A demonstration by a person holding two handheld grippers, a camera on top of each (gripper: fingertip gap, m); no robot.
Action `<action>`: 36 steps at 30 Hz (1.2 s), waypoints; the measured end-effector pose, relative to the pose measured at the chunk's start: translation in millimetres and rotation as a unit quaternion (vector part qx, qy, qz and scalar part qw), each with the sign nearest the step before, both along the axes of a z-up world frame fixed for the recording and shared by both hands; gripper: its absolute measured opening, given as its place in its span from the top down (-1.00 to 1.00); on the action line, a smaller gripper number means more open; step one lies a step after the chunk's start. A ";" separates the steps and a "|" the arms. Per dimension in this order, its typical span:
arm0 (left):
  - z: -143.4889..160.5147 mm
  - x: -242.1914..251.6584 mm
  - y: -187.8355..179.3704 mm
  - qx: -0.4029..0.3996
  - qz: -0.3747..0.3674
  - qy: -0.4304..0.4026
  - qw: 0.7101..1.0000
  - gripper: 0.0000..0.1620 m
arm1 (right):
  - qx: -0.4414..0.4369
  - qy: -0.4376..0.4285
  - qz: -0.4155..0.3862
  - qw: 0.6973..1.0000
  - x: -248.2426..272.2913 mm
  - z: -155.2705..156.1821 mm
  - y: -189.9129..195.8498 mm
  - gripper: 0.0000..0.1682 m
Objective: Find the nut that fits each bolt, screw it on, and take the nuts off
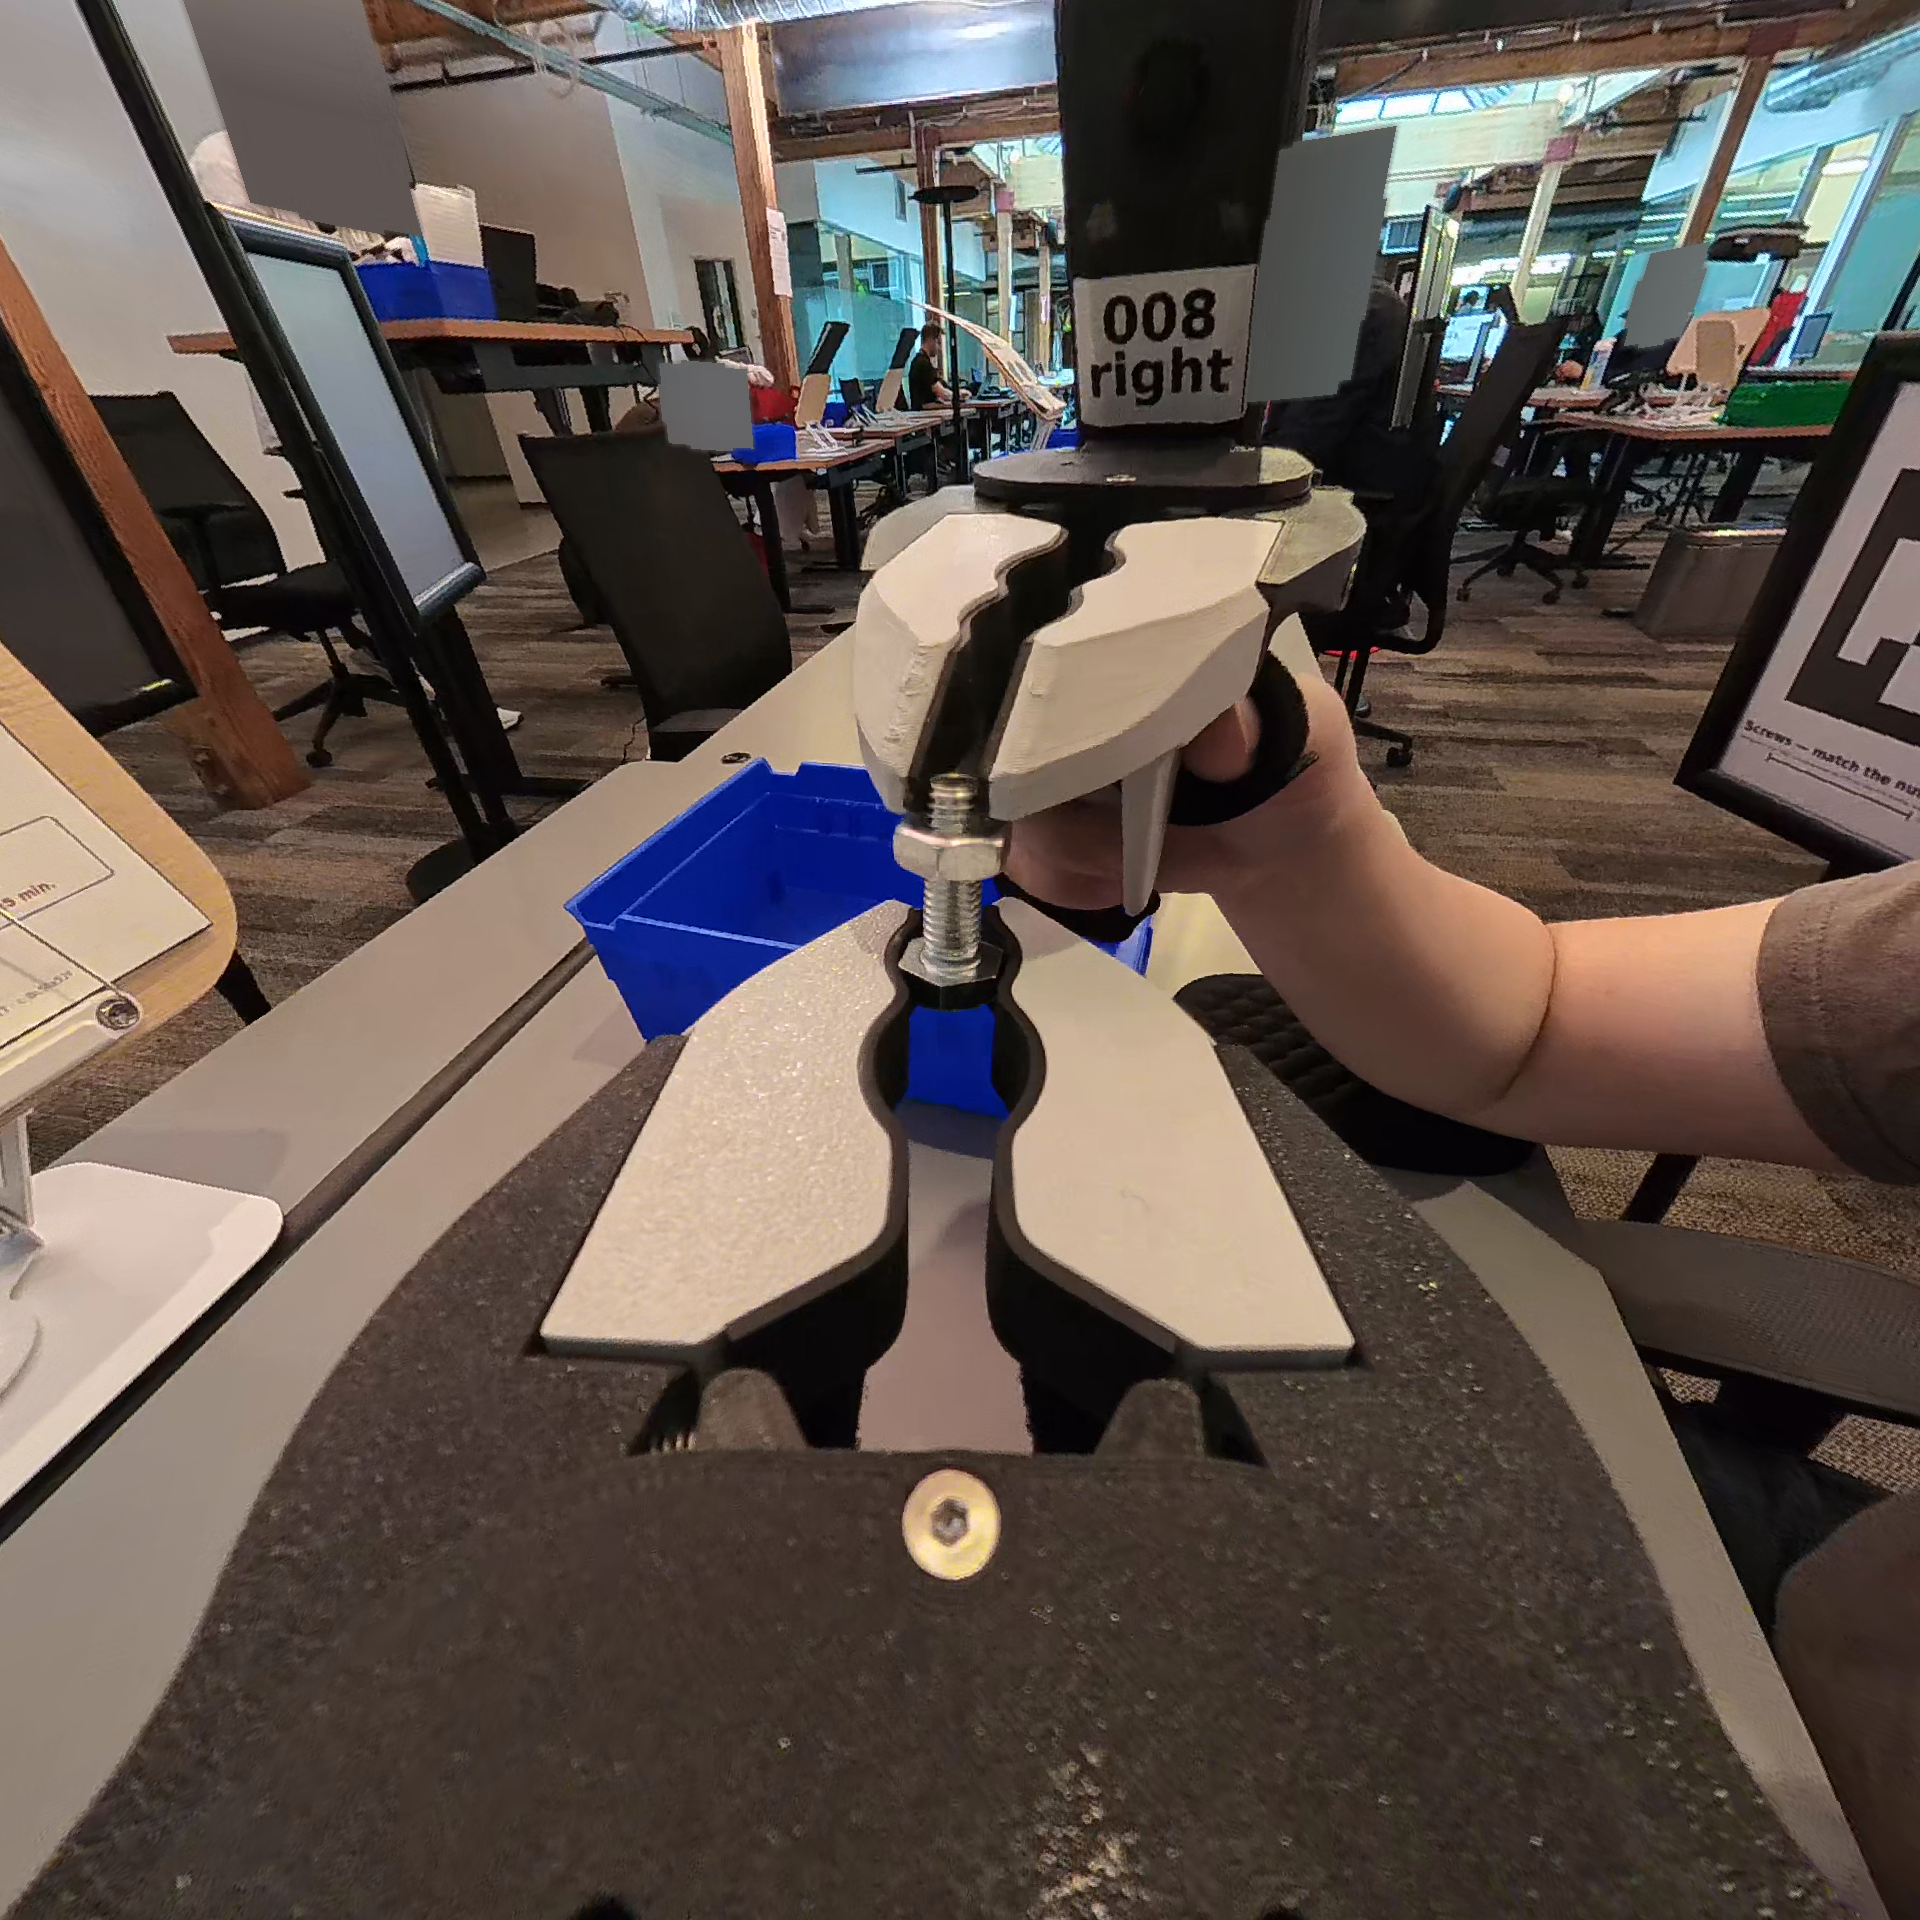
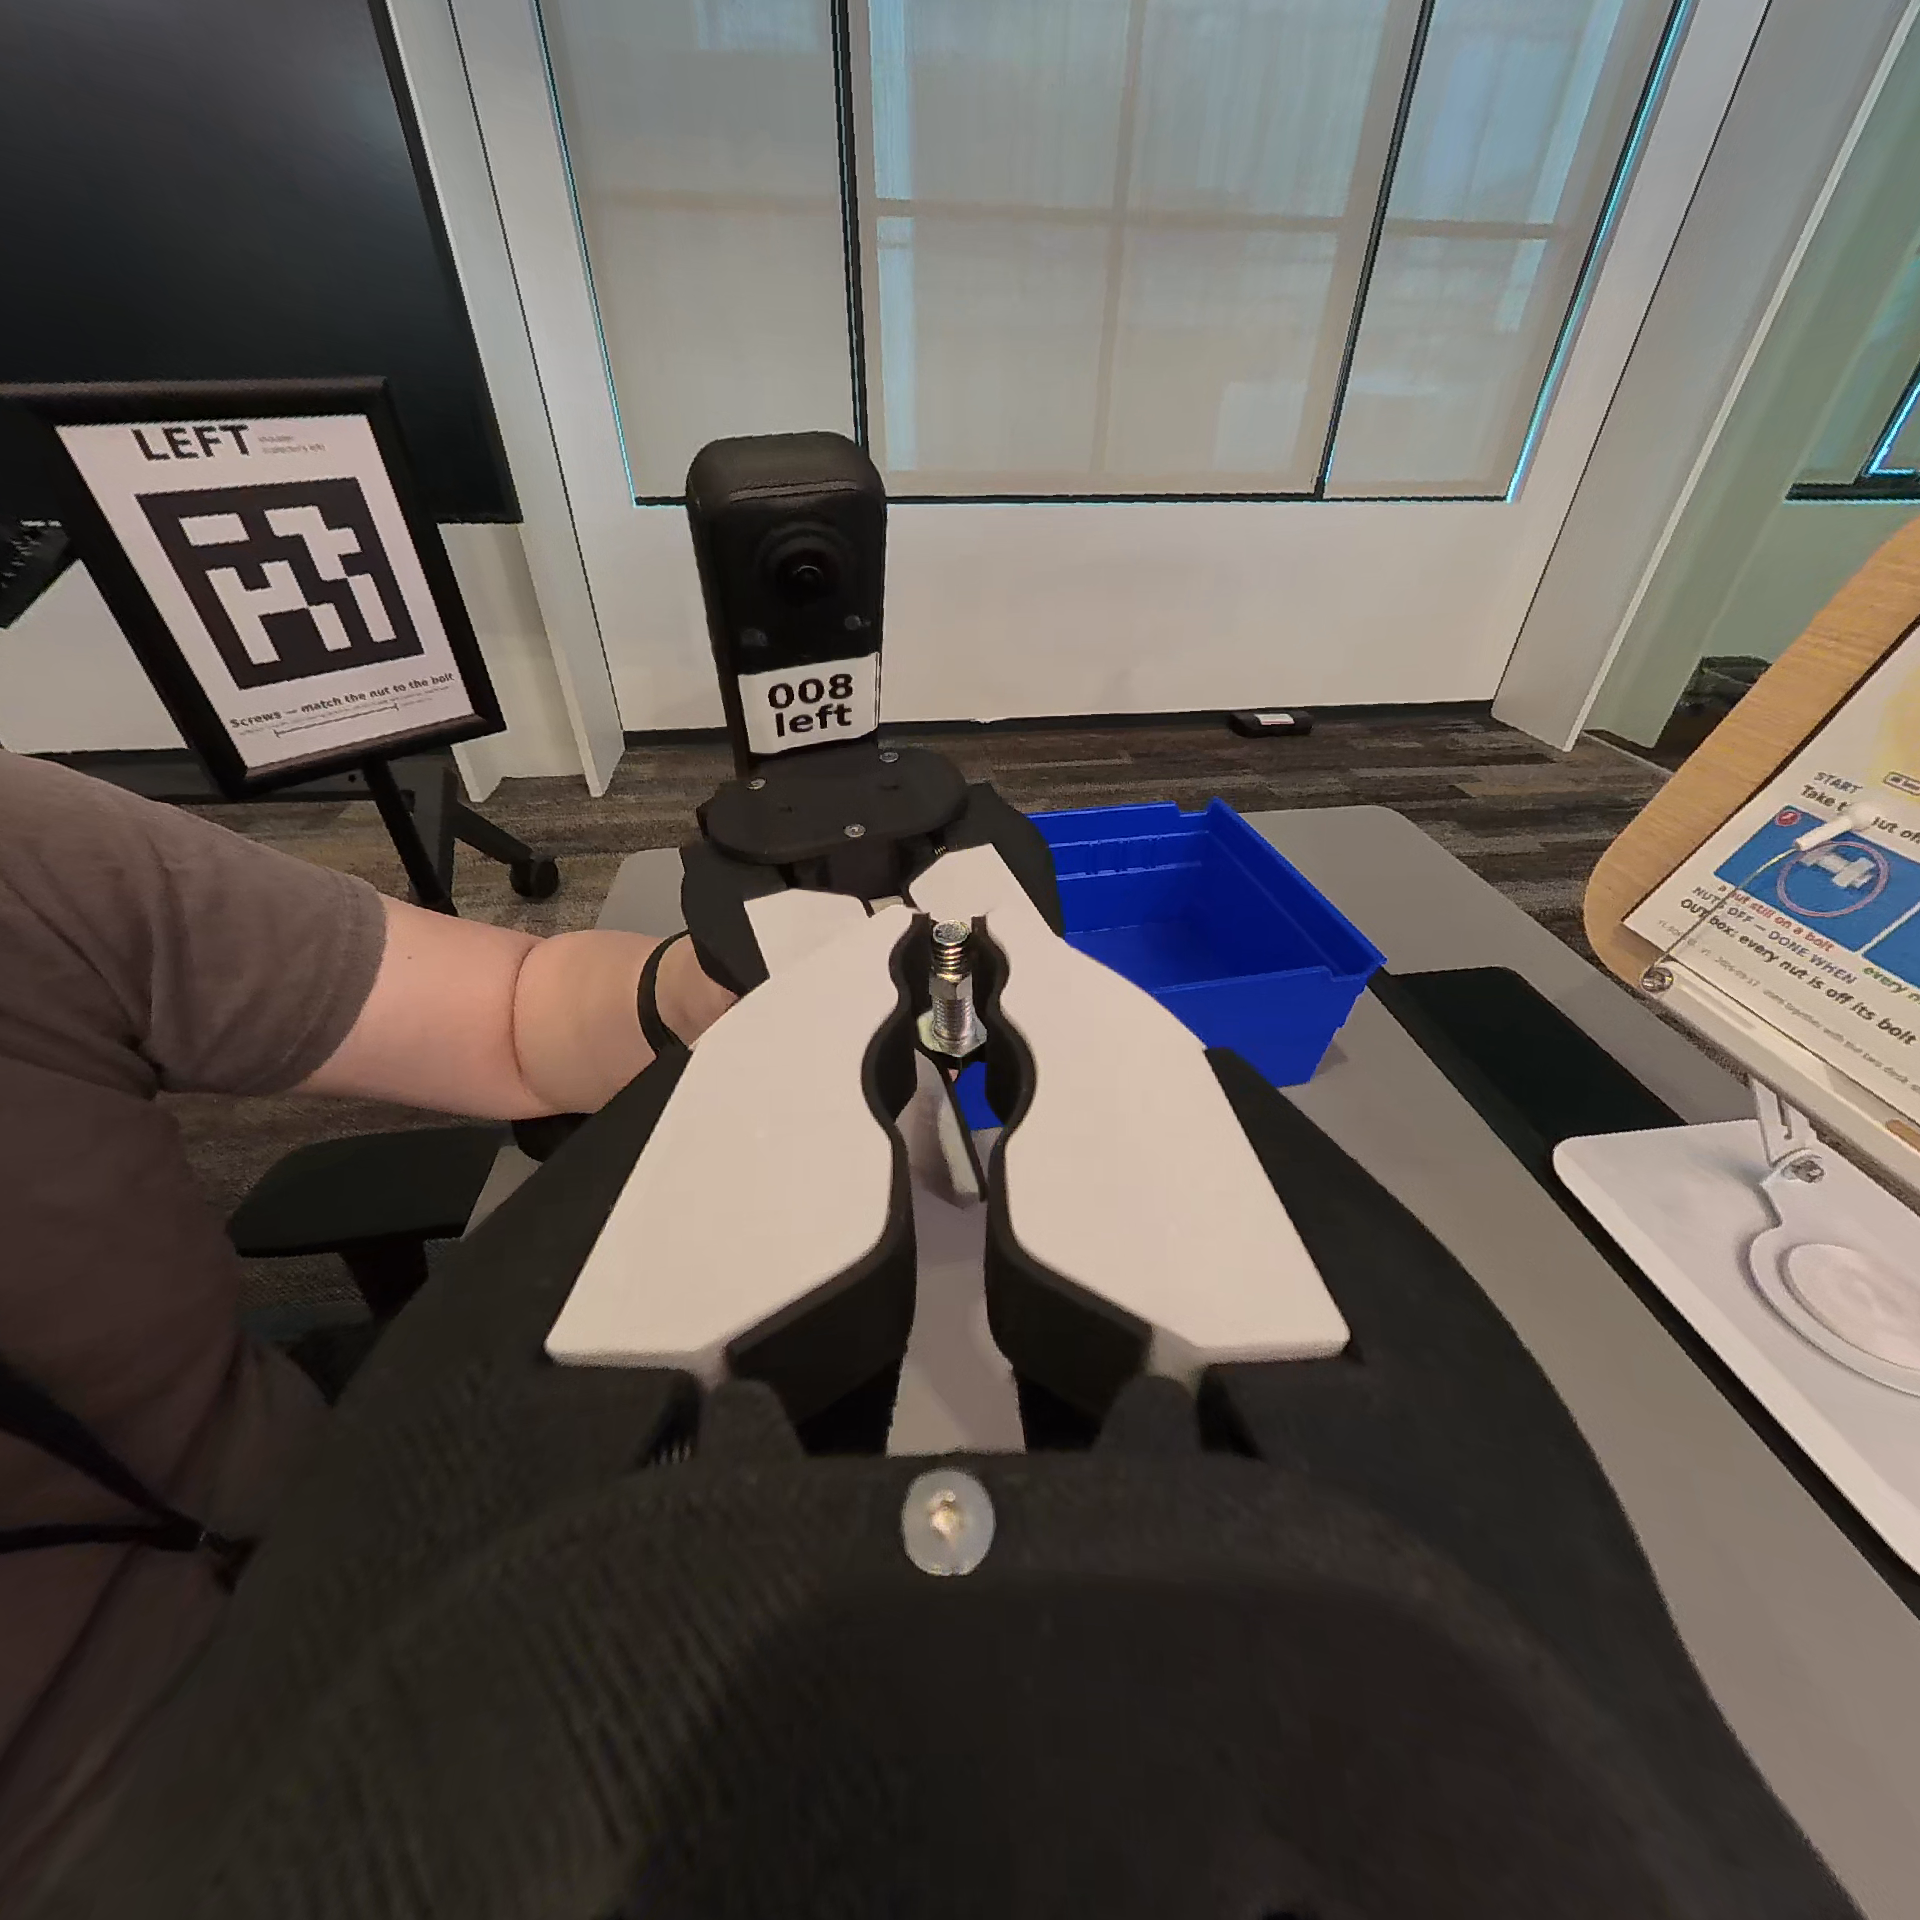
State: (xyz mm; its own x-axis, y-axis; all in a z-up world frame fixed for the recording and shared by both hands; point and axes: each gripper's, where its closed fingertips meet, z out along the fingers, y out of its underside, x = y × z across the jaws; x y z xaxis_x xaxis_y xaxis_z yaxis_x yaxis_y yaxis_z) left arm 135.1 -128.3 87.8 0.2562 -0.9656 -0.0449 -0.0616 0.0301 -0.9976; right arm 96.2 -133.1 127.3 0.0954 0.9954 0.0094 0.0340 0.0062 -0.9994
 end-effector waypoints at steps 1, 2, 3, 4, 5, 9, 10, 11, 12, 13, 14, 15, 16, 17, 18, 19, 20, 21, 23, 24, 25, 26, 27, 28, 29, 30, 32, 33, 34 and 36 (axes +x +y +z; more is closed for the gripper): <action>-0.9 0.1 0.7 0.000 0.003 0.003 1.000 0.87 | -0.001 -0.002 0.000 1.000 -0.2 -0.8 0.1 0.90; -2.2 0.5 0.7 -0.001 0.002 0.008 1.000 0.87 | 0.000 -0.005 0.001 1.000 -0.4 -1.6 0.0 0.90; -2.7 0.5 0.6 -0.001 0.000 0.010 1.000 0.87 | 0.001 -0.006 0.001 1.000 -0.6 -2.1 -0.1 0.90; -3.0 0.3 1.0 -0.001 0.001 0.010 1.000 0.87 | 0.002 -0.007 0.000 1.000 -0.7 -2.4 0.1 0.90; -3.2 0.3 1.2 -0.003 0.000 0.011 1.000 0.87 | 0.003 -0.008 0.000 1.000 -0.7 -2.5 0.4 0.90; -3.6 0.8 0.8 0.001 -0.001 0.011 1.000 0.87 | 0.000 -0.006 0.008 1.000 -0.6 -2.9 -0.1 0.90; -3.9 1.1 0.6 0.002 -0.001 0.012 1.000 0.88 | -0.003 -0.005 0.010 1.000 -0.4 -2.9 -0.2 0.90; -3.9 1.0 1.0 0.002 0.001 0.014 1.000 0.88 | -0.004 -0.004 0.010 1.000 -0.1 -2.7 0.1 0.90; -3.9 1.1 0.3 0.001 -0.001 0.015 1.000 0.88 | -0.003 -0.004 0.011 1.000 0.1 -2.5 0.0 0.90; -4.0 1.1 -0.1 0.001 -0.002 0.017 1.000 0.88 | 0.000 -0.003 0.011 1.000 0.1 -2.2 -0.5 0.90; -3.1 0.5 0.6 0.003 0.002 0.016 1.000 0.88 | 0.004 -0.002 0.008 1.000 0.0 -1.3 -0.3 0.87; -2.7 0.2 0.7 0.006 0.004 0.017 1.000 0.88 | 0.008 0.004 0.003 1.000 0.3 0.6 0.3 0.74; -2.9 0.3 0.8 0.007 0.006 0.019 1.000 0.88 | 0.012 0.009 -0.003 1.000 0.9 2.9 1.0 0.66; -2.8 -0.2 1.9 0.009 0.011 0.020 1.000 0.88 | 0.015 0.010 -0.008 1.000 1.6 4.2 1.8 0.63; -2.6 -0.8 3.1 0.009 0.016 0.019 1.000 0.88 | 0.018 0.009 -0.013 1.000 2.4 4.6 2.4 0.62; -3.1 -1.3 4.0 0.007 0.018 0.021 1.000 0.88 | 0.020 0.006 -0.016 1.000 2.6 4.2 3.0 0.61; -3.9 -1.9 5.2 0.003 0.021 0.024 0.999 0.88 | 0.022 0.002 -0.020 1.000 2.3 3.1 3.6 0.61; -3.8 -2.7 6.7 0.001 0.025 0.022 0.999 0.88 | 0.021 -0.002 -0.023 1.000 1.2 1.6 4.3 0.60; -3.9 -3.0 7.5 -0.001 0.026 0.020 0.999 0.88 | 0.017 -0.010 -0.026 0.999 -2.4 -2.8 5.3 0.60; -4.2 -3.1 8.0 -0.001 0.028 0.021 0.999 0.88 | 0.014 -0.015 -0.028 0.999 -4.3 -5.5 6.1 0.60; -3.8 -3.1 7.9 0.000 0.030 0.019 0.999 0.88 | 0.012 -0.018 -0.031 0.999 -5.7 -7.7 7.5 0.60; -3.6 -2.7 7.3 0.000 0.028 0.019 0.999 0.88 | 0.010 -0.017 -0.037 0.999 -6.3 -8.7 9.6 0.61; -3.5 -2.6 7.0 0.000 0.028 0.019 0.999 0.88 | 0.008 -0.014 -0.041 0.999 -6.5 -8.7 11.6 0.61; -2.7 -2.6 6.7 0.001 0.030 0.017 0.999 0.88 | 0.005 -0.009 -0.042 0.999 -6.4 -8.4 12.5 0.61; -1.4 -2.6 5.9 0.003 0.028 0.014 0.999 0.88 | 0.001 -0.007 -0.038 0.999 -6.3 -8.3 12.3 0.61; -0.9 -2.6 5.3 0.003 0.027 0.013 1.000 0.88 | -0.002 -0.007 -0.033 0.999 -5.9 -8.3 11.8 0.61; 1.1 -2.9 3.8 0.002 0.021 0.008 1.000 0.88 | -0.002 -0.006 -0.023 1.000 -3.8 -6.9 10.4 0.61; 2.6 -3.0 2.5 0.001 0.016 0.003 1.000 0.88 | 0.000 -0.006 -0.017 1.000 -2.4 -6.0 9.2 0.61; 4.1 -3.2 1.2 -0.002 0.012 -0.001 1.000 0.88 | 0.002 -0.007 -0.013 1.000 -0.8 -5.4 8.7 0.61; 5.5 -3.7 0.3 -0.003 0.009 -0.003 1.000 0.88 | 0.003 -0.005 -0.007 1.000 2.5 -3.4 8.1 0.62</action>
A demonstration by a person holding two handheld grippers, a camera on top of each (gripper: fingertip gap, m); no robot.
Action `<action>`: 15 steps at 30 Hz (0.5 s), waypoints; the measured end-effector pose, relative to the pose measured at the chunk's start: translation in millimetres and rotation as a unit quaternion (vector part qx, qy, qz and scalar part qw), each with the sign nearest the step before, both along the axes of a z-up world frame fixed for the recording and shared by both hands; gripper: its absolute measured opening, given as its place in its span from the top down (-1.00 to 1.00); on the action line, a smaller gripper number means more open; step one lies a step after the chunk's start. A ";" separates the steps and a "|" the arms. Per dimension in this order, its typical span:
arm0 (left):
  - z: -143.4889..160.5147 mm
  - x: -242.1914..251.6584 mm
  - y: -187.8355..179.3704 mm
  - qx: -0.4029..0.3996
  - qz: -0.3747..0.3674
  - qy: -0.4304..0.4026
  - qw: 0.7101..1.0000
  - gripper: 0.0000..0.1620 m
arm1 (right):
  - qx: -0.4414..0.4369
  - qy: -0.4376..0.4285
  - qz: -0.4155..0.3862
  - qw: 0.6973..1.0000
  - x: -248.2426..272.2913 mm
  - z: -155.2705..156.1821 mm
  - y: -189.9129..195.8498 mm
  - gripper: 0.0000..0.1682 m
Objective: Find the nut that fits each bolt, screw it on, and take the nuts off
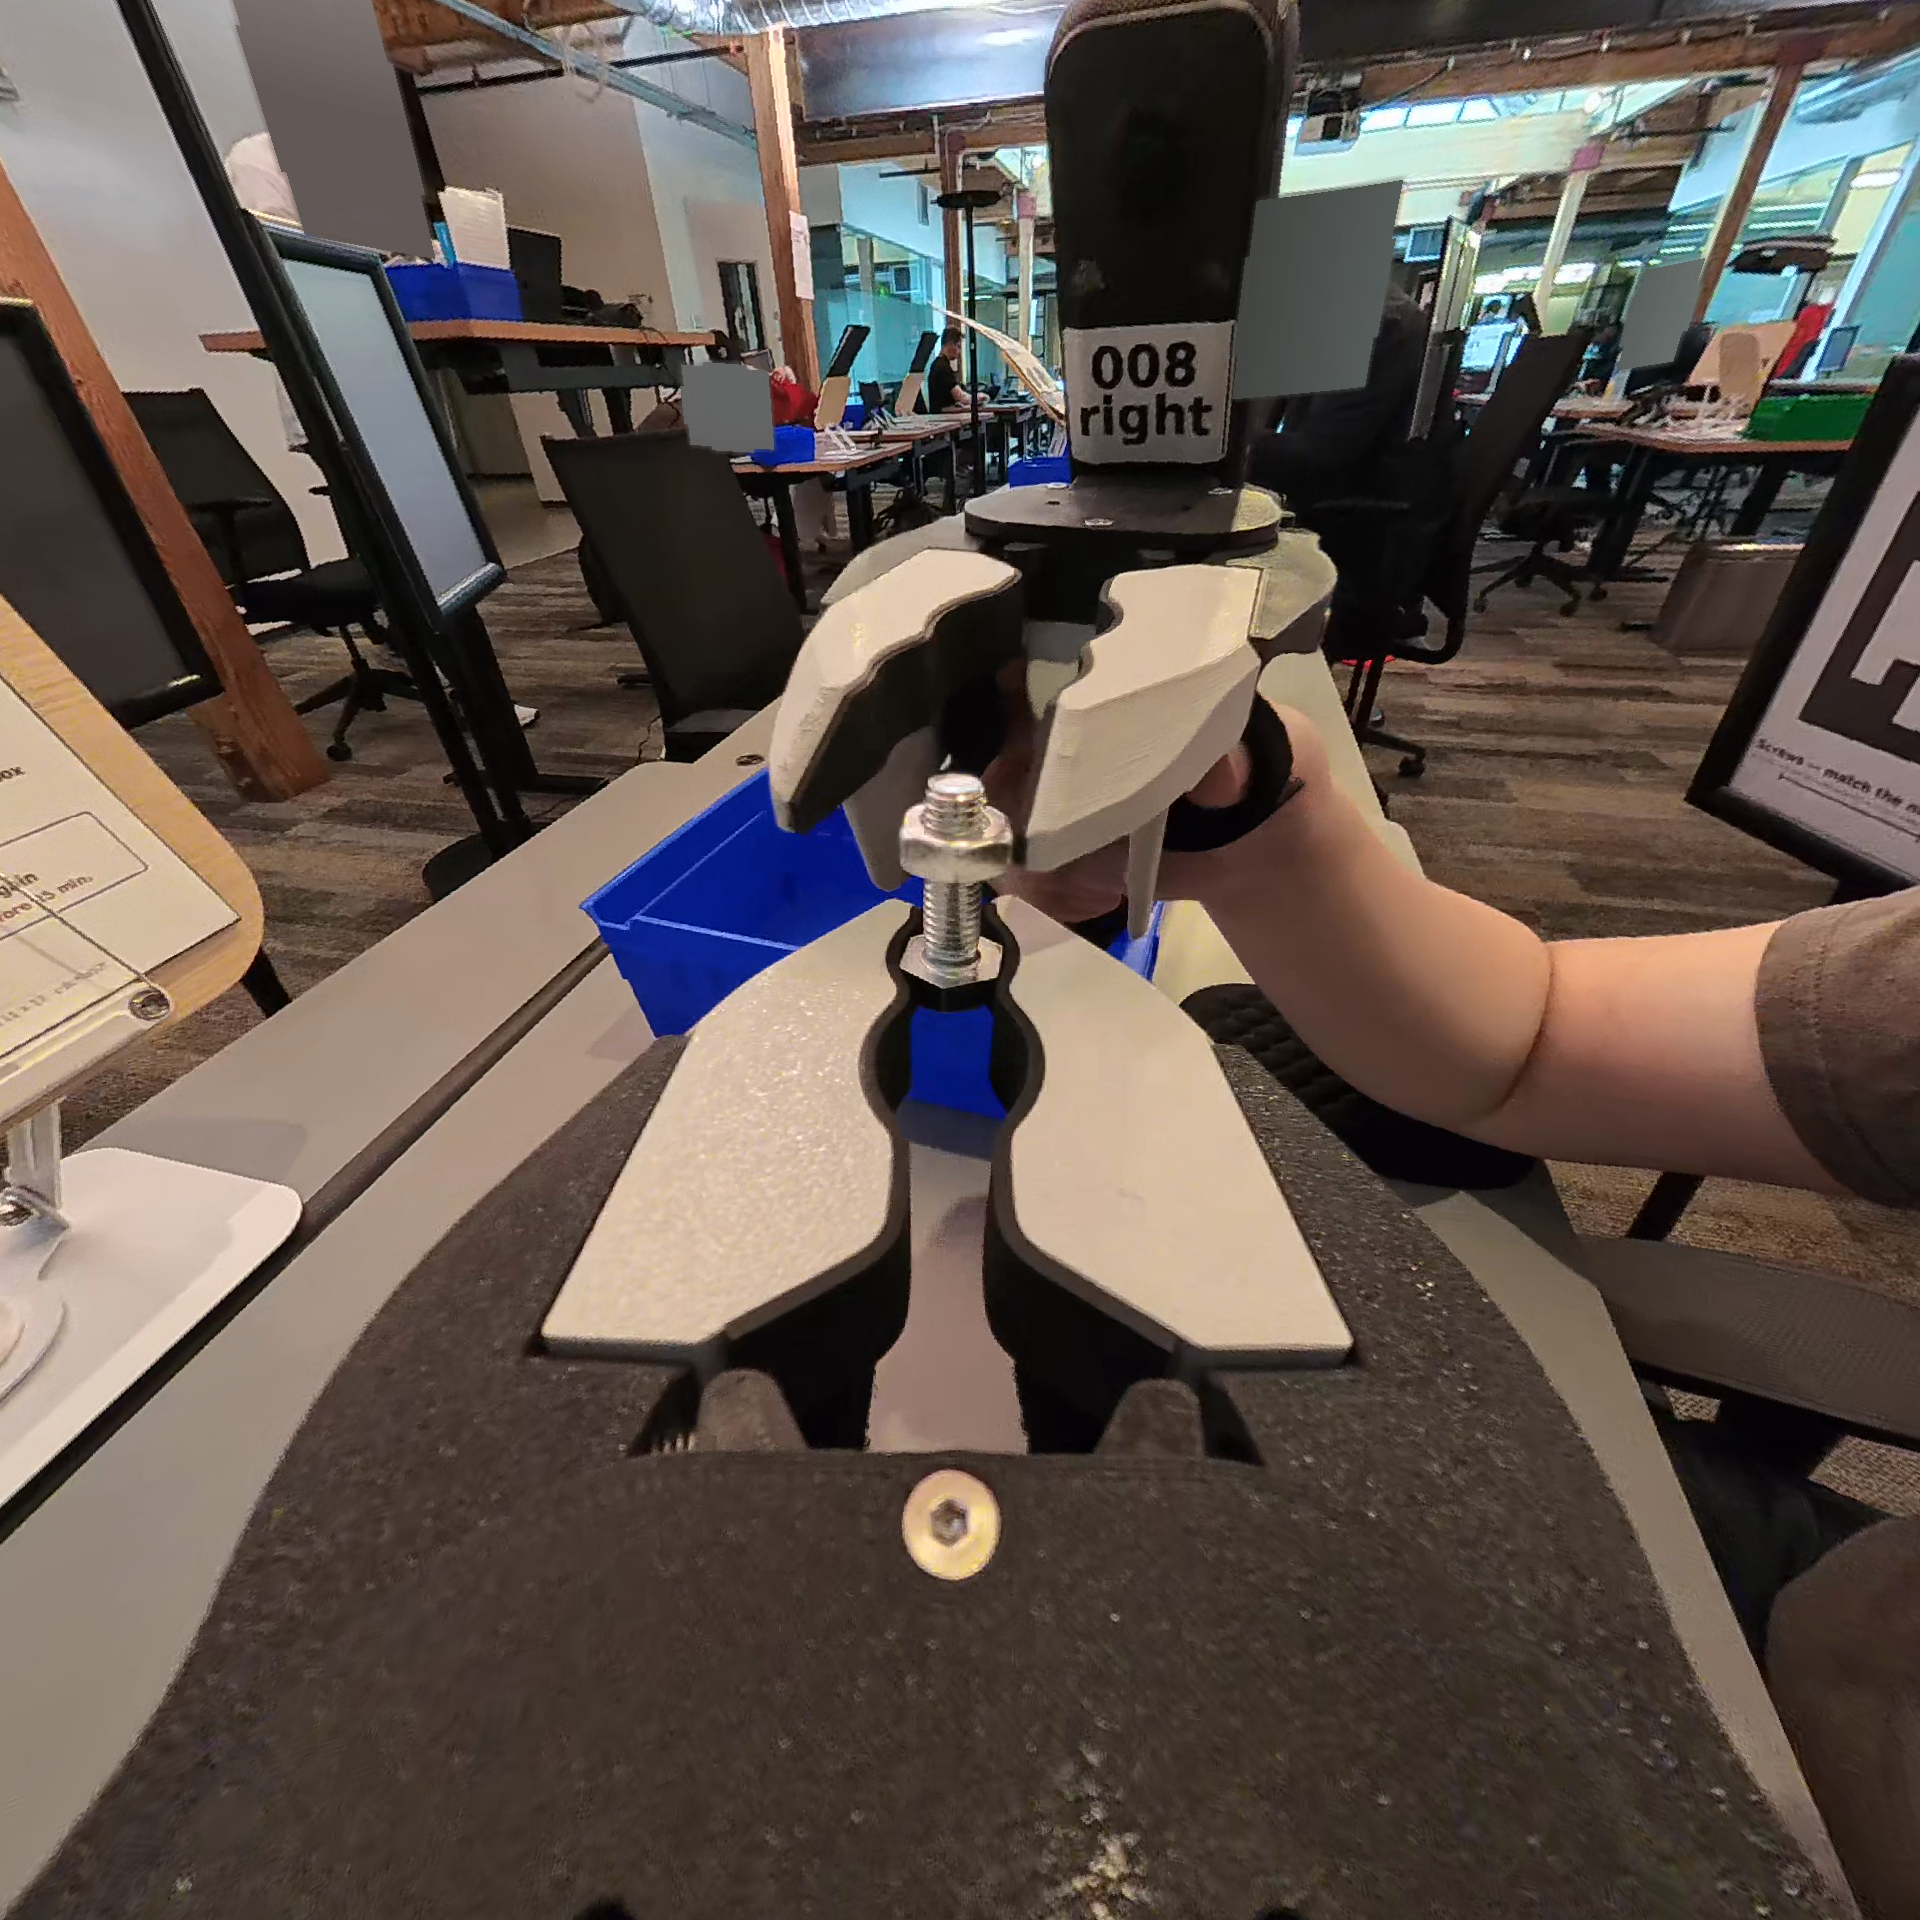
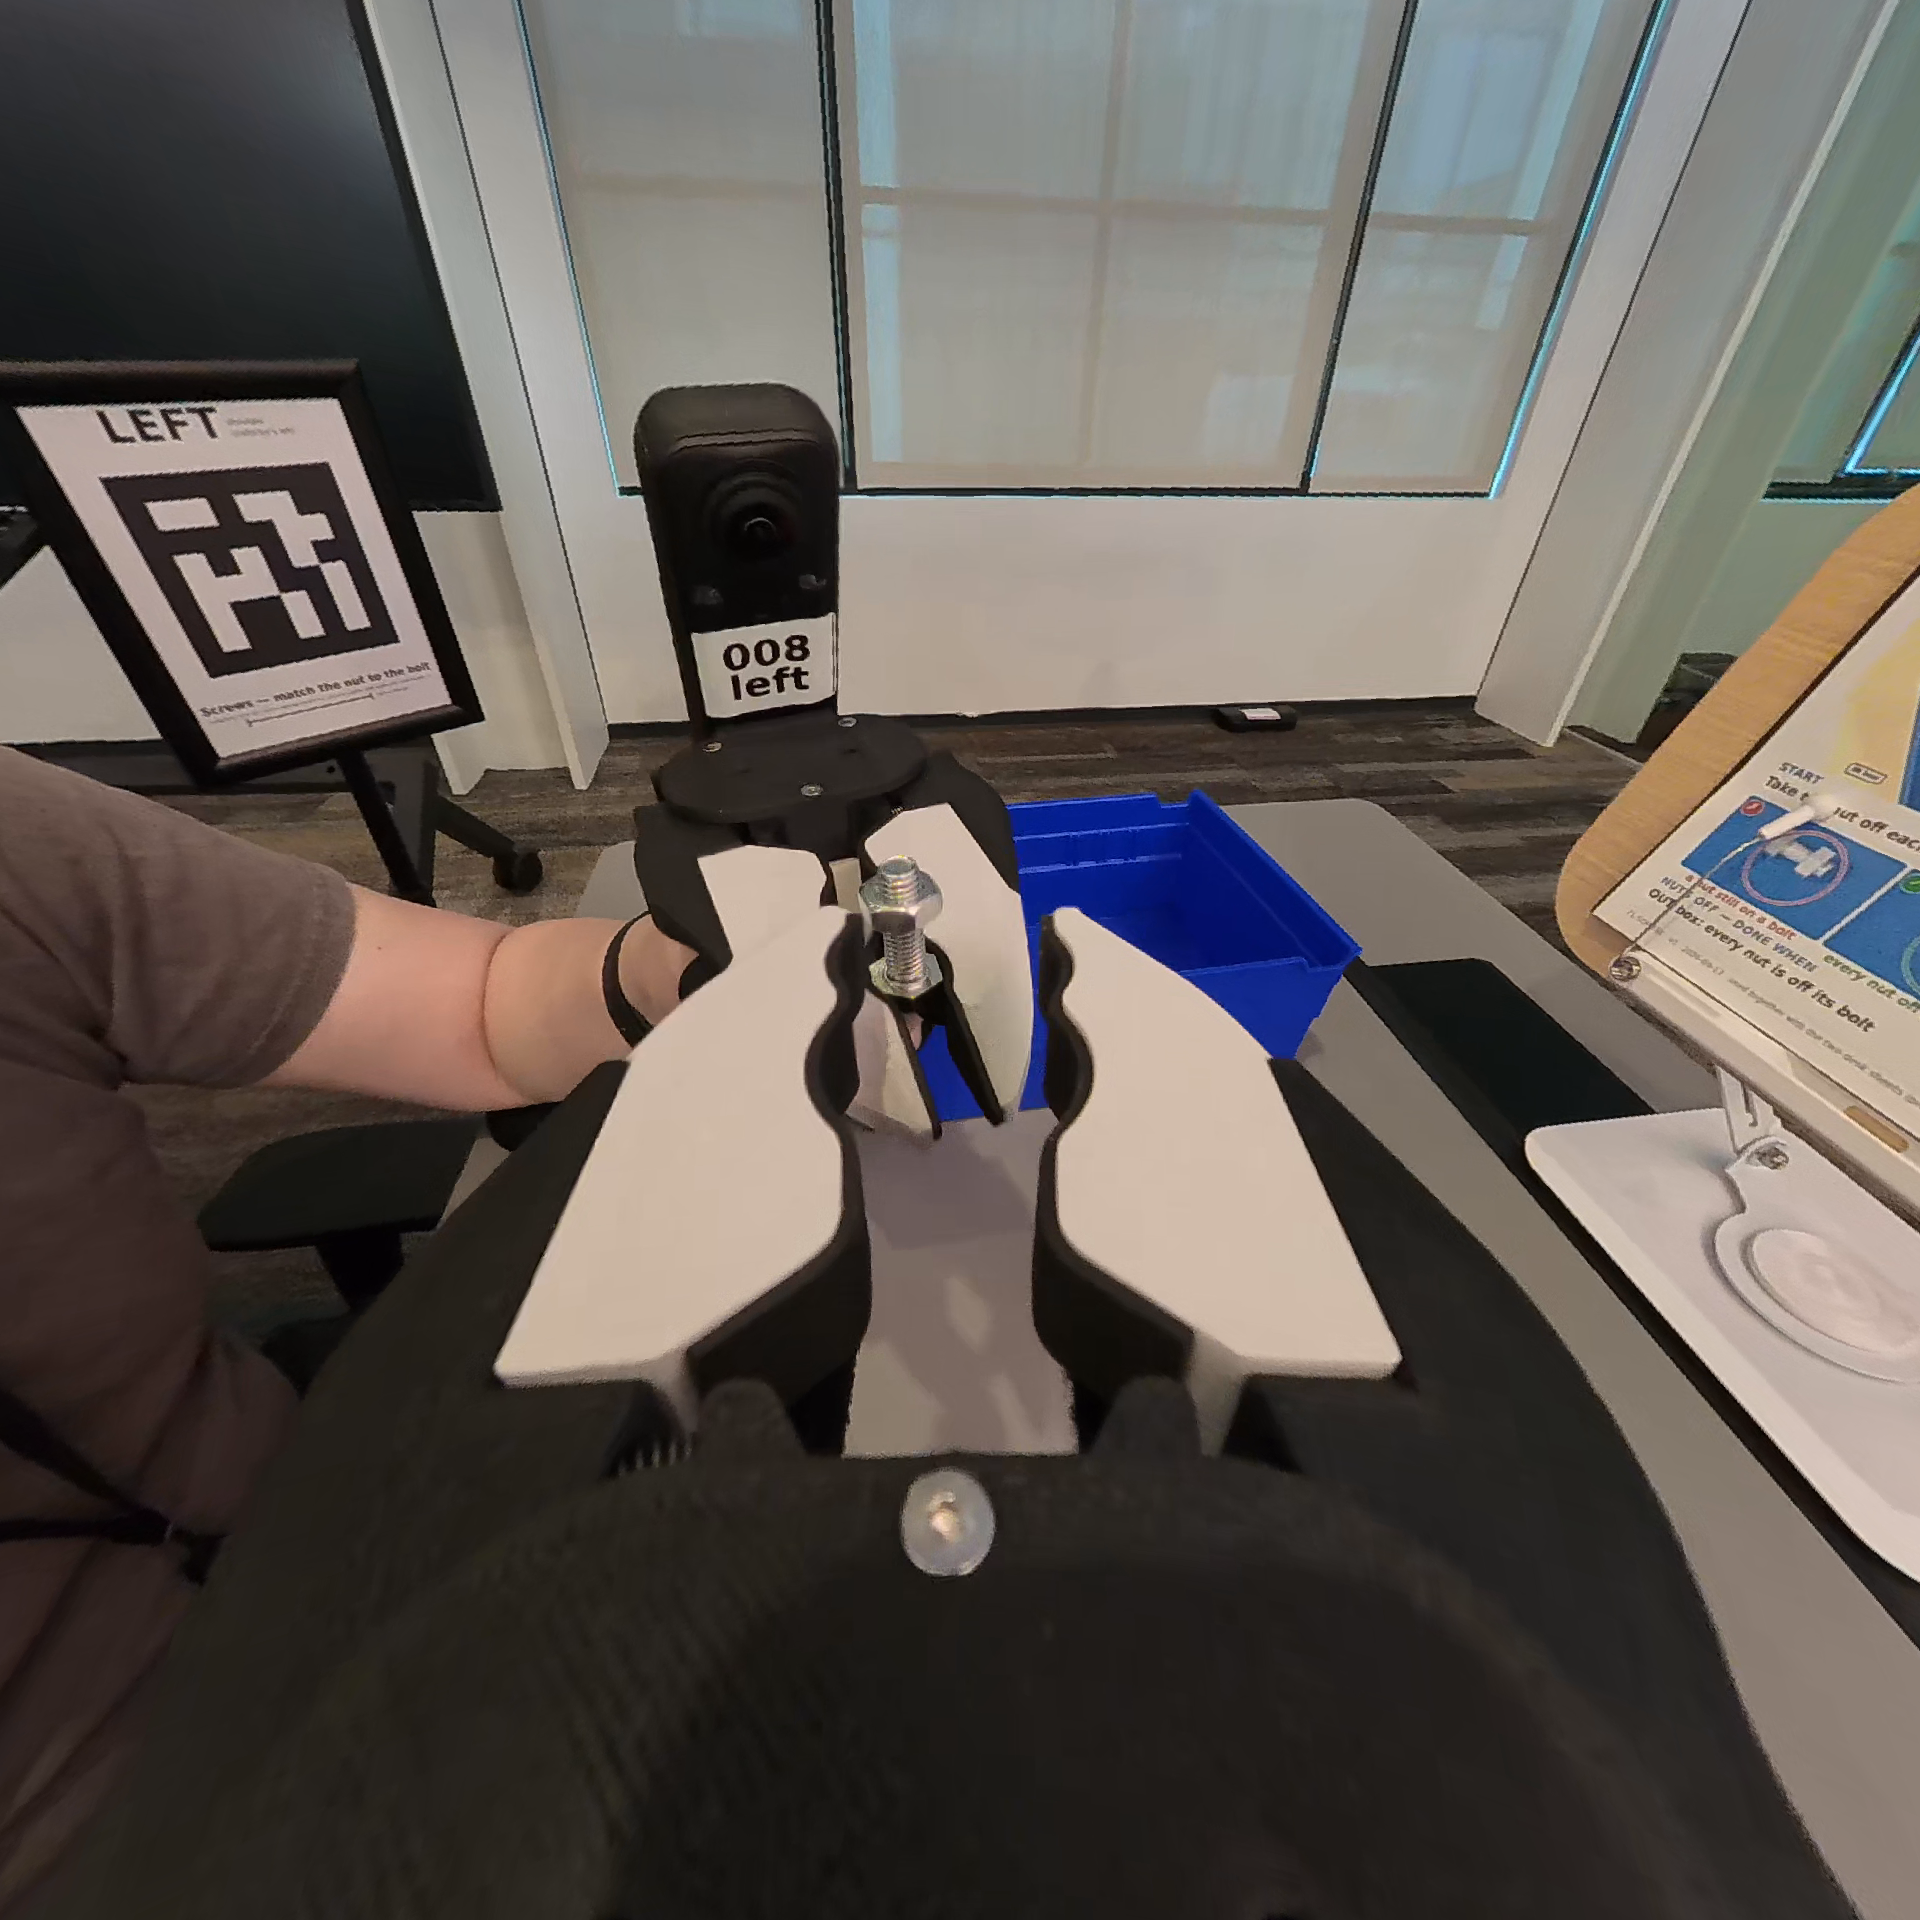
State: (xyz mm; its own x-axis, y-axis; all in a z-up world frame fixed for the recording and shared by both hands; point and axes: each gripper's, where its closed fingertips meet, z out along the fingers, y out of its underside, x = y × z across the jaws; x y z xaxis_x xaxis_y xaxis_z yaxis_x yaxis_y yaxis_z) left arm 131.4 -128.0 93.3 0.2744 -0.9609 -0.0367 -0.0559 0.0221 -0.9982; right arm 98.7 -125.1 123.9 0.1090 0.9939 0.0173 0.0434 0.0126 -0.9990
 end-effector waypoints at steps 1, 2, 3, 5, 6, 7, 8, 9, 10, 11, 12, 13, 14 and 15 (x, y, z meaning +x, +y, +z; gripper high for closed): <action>0.6 -0.3 0.0 0.002 0.001 -0.001 1.000 0.88 | -0.002 0.003 0.003 1.000 1.4 1.3 -0.4 0.62; 0.6 -0.2 -0.3 0.002 0.001 0.000 1.000 0.88 | -0.004 0.007 0.006 1.000 2.5 2.6 -0.7 0.62; 0.3 0.1 -0.5 0.001 0.000 0.001 1.000 0.88 | -0.006 0.012 0.009 1.000 2.8 4.1 -1.5 0.61; -0.7 1.2 -0.7 0.002 0.000 0.002 1.000 0.88 | -0.011 0.017 0.017 1.000 1.0 4.8 -4.4 0.61; -1.5 2.1 -1.4 0.001 -0.002 0.004 1.000 0.88 | -0.009 0.014 0.018 1.000 -0.8 3.6 -5.5 0.61; -2.3 2.7 -1.6 0.000 -0.002 0.006 1.000 0.88 | -0.006 0.009 0.016 1.000 -2.5 2.0 -5.7 0.61; -2.4 3.0 -2.0 0.001 -0.002 0.006 1.000 0.88 | -0.003 0.005 0.013 1.000 -3.9 0.3 -5.4 0.61; -2.1 3.4 -2.6 0.002 -0.003 0.005 1.000 0.88 | 0.001 0.001 0.010 1.000 -4.8 -0.8 -5.0 0.61; -2.0 3.7 -3.6 0.001 -0.006 0.005 1.000 0.88 | 0.003 -0.001 0.010 1.000 -5.0 -1.5 -4.8 0.61; -1.4 3.8 -4.3 0.001 -0.007 0.004 1.000 0.88 | 0.003 -0.002 0.012 1.000 -4.4 -1.6 -4.9 0.61; -0.6 3.5 -4.5 0.002 -0.007 0.003 1.000 0.88 | 0.003 0.001 0.016 1.000 -3.2 -0.9 -5.1 0.61; -0.1 3.3 -4.9 0.001 -0.009 0.002 1.000 0.88 | 0.004 0.004 0.021 1.000 -1.7 0.2 -5.3 0.61; 0.4 3.0 -5.3 0.000 -0.010 0.001 1.000 0.88 | 0.006 0.007 0.025 1.000 -0.2 0.8 -5.2 0.61; 0.6 2.9 -5.3 0.001 -0.010 0.001 1.000 0.88 | 0.008 0.009 0.028 1.000 1.4 1.3 -4.6 0.62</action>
State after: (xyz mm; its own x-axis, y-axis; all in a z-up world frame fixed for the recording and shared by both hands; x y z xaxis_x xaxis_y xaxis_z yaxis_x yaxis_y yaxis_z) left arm 134.4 -133.3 93.9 0.2560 -0.9659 -0.0387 -0.0577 0.0247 -0.9980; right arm 100.0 -129.7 125.2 0.0542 0.9980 0.0317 0.0244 0.0304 -0.9992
